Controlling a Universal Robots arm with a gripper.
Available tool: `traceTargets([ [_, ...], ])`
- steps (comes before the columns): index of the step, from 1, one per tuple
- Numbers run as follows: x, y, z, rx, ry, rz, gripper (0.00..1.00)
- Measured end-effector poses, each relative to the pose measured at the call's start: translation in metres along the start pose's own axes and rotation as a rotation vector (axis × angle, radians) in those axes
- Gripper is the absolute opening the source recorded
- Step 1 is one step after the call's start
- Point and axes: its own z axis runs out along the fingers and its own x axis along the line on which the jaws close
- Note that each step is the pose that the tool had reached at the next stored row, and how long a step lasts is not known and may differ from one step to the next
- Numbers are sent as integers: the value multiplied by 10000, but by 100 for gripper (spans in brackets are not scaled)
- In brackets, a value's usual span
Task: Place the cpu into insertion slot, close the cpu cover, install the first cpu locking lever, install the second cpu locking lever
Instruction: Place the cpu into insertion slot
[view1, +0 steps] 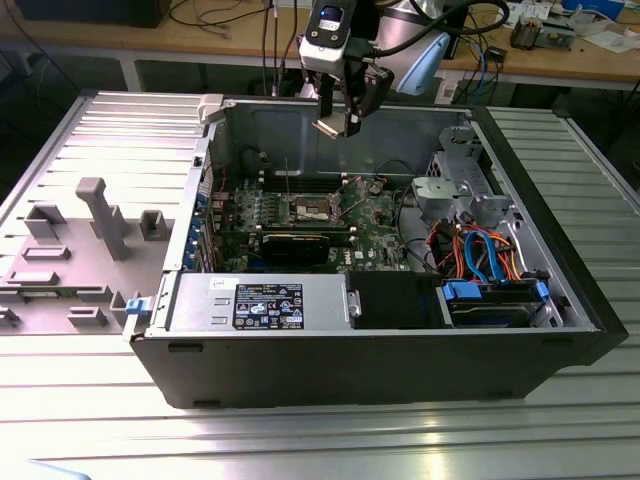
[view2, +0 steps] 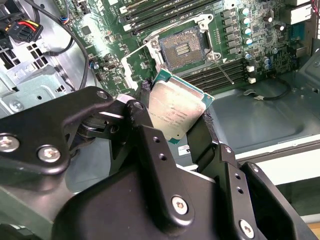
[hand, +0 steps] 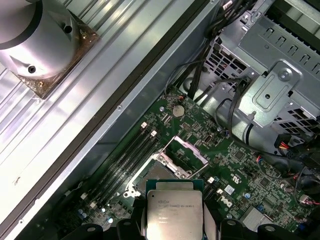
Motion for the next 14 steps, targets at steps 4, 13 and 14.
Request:
traceTargets([
  [4, 0, 0, 0, 0, 0, 0, 54],
  [13, 0, 0, 3, -1, -38, 483, 54],
  [14, 0, 0, 3, 0, -44, 555, 54],
])
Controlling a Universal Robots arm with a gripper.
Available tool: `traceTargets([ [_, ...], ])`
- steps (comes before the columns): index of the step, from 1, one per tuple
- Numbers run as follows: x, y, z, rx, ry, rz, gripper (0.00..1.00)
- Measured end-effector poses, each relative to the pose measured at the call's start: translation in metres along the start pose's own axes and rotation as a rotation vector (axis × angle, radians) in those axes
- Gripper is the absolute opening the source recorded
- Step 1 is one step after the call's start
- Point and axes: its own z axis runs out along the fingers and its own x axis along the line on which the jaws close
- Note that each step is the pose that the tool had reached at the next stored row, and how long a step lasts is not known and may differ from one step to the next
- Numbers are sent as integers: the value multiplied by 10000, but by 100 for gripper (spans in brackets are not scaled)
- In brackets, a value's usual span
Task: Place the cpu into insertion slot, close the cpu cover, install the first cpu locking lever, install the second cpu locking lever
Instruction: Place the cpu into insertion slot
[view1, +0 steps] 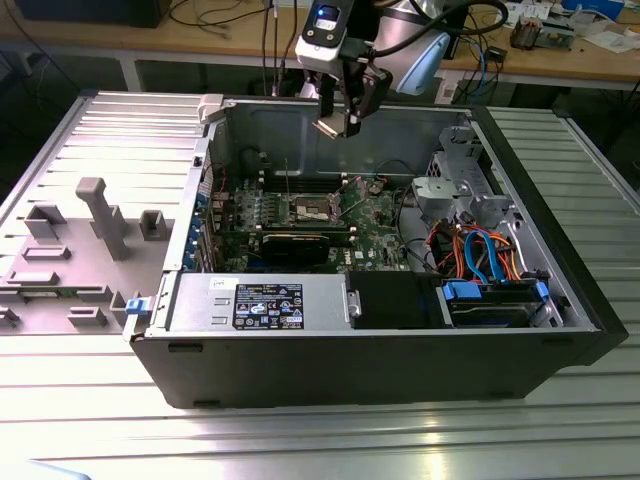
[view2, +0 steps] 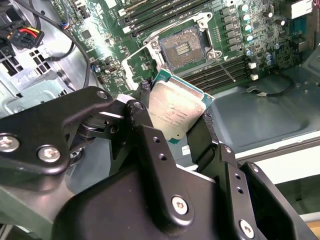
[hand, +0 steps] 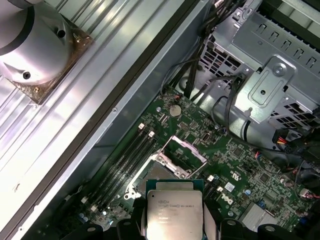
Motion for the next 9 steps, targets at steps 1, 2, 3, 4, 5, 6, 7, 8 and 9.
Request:
traceTargets([
  [1, 0, 0, 0, -1, -6, 86, 54],
  [2, 0, 0, 0, -1, -8, 106, 54],
  [3, 0, 0, 1, -1, -8, 106, 54],
  [4, 0, 0, 1, -1, -8, 107, 54],
  [5, 0, 0, 1, -1, -8, 107, 54],
  [6, 0, 0, 1, -1, -8, 107, 54],
  [7, 0, 0, 0, -1, -8, 107, 54],
  [8, 0, 0, 1, -1, -8, 107, 54],
  [9, 0, 0, 1, -1, -8, 108, 54],
])
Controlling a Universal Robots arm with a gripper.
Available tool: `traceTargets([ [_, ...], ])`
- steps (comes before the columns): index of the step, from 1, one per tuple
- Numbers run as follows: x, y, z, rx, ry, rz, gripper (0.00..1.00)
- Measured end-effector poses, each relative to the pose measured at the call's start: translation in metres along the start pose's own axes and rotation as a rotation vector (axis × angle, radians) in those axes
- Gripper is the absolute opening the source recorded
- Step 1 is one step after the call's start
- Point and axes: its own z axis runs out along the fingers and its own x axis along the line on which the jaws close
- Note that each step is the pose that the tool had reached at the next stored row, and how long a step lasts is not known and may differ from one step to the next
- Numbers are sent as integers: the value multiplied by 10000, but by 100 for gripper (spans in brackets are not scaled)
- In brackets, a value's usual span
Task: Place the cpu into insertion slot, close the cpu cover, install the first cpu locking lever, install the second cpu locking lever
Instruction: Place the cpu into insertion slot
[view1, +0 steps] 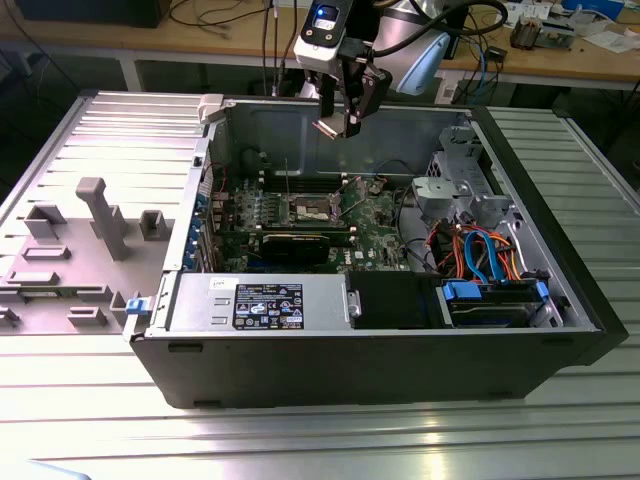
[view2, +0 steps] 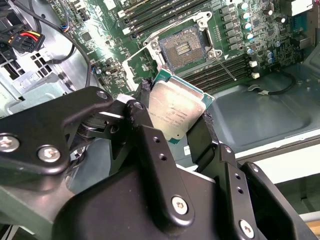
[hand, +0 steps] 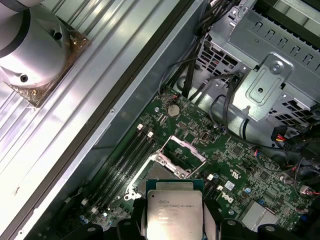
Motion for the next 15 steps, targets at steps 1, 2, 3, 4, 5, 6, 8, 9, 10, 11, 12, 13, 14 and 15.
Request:
traceTargets([
  [1, 0, 0, 0, 0, -1, 0, 54],
  [2, 0, 0, 0, 0, 0, 0, 54],
  [3, 0, 0, 0, 0, 0, 1, 54],
  [4, 0, 0, 0, 0, 0, 1, 54],
  [5, 0, 0, 0, 0, 0, 1, 54],
  [6, 0, 0, 0, 0, 0, 3, 54],
  [8, 0, 0, 0, 0, -2, 22, 54],
  [9, 0, 0, 0, -1, -4, 56, 54],
  [10, 0, 0, 1, -1, -8, 125, 54],
  [11, 0, 0, 1, -2, -12, 184, 54],
  [12, -1, 0, 2, -3, -16, 248, 54],
  [13, -1, 0, 3, -4, -21, 329, 54],
  [14, -1, -1, 5, -6, -29, 460, 54],
  [15, -1, -1, 7, -7, -36, 583, 54],
])
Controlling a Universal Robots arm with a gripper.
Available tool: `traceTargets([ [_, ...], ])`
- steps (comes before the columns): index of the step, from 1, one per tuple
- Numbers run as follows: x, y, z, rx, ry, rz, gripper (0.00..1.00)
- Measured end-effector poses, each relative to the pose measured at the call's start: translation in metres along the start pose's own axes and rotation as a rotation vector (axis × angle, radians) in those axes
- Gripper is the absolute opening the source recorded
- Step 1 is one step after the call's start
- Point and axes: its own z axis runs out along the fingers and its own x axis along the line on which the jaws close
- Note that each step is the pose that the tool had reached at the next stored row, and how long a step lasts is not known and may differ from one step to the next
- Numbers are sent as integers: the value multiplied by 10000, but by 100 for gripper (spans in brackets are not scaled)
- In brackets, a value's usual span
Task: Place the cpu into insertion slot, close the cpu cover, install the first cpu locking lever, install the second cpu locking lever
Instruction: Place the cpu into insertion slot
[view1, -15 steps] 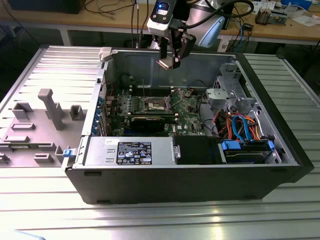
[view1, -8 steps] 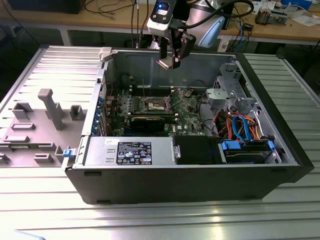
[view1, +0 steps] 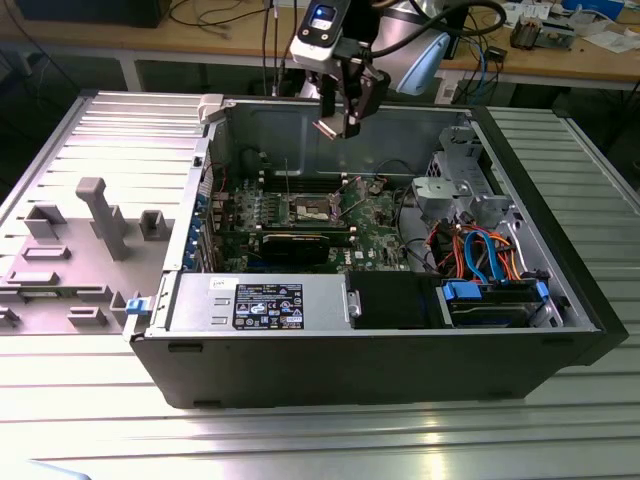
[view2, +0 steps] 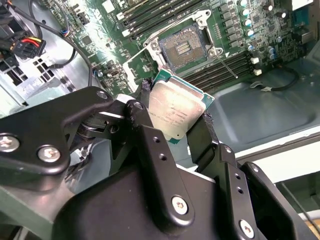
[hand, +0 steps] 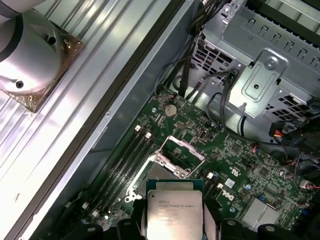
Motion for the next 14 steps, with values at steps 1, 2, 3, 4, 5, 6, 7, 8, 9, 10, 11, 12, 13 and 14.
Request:
traceTargets([
  [1, 0, 0, 2, -1, -5, 82, 54],
  [2, 0, 0, 3, -2, -11, 182, 54],
  [3, 0, 0, 4, -3, -17, 268, 54],
  [4, 0, -1, 5, -5, -23, 373, 54],
  [5, 0, -1, 6, -6, -27, 442, 54],
  [6, 0, -1, 7, -6, -29, 472, 54],
  [7, 0, -1, 7, -6, -30, 477, 54],
  [8, 0, -1, 7, -6, -30, 478, 54],
  [9, 0, -1, 7, -5, -32, 479, 54],
  [10, 0, -1, 7, -4, -34, 478, 54],
  [11, 0, -1, 7, -3, -35, 478, 54],
  [12, 0, -1, 7, -2, -36, 479, 54],
  [13, 0, -1, 8, -2, -36, 494, 54],
  [14, 0, -1, 8, -2, -39, 540, 54],
])
